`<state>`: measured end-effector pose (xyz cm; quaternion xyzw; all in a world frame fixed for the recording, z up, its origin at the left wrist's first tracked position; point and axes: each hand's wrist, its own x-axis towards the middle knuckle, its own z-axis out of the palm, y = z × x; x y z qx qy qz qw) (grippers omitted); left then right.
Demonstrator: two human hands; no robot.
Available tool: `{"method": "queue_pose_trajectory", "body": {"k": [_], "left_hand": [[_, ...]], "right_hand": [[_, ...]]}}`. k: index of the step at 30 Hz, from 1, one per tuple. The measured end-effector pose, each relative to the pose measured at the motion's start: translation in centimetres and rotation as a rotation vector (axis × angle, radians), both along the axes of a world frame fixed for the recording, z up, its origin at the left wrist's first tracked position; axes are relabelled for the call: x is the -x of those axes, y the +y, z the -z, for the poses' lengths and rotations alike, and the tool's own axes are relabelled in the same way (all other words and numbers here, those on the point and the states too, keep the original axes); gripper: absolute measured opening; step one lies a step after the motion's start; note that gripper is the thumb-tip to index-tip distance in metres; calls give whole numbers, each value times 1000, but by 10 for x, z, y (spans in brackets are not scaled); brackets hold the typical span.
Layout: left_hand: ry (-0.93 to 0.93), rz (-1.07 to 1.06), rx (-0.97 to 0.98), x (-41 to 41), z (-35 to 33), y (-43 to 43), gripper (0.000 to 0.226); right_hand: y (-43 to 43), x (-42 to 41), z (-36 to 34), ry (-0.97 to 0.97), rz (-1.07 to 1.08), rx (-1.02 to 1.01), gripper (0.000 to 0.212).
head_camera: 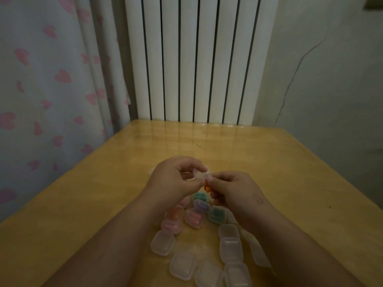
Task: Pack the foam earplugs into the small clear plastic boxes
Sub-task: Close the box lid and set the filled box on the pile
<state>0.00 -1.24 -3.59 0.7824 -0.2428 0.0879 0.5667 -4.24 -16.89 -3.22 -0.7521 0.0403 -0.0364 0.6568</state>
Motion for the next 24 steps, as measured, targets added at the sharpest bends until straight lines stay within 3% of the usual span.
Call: {"method": "queue_pose_trajectory", "body": {"k": [4,11,24], "left_hand": [[-52,-71,-82,0,2,-1,21],[-170,-117,-119,7,-3,-2,28],[-144,-44,-56,8,-2,-6,37]], "right_hand": [[1,-1,1,-1,2,21,15],[2,1,-2,13,20,49,15],[3,-1,-5,186,33,-190,10]]}}
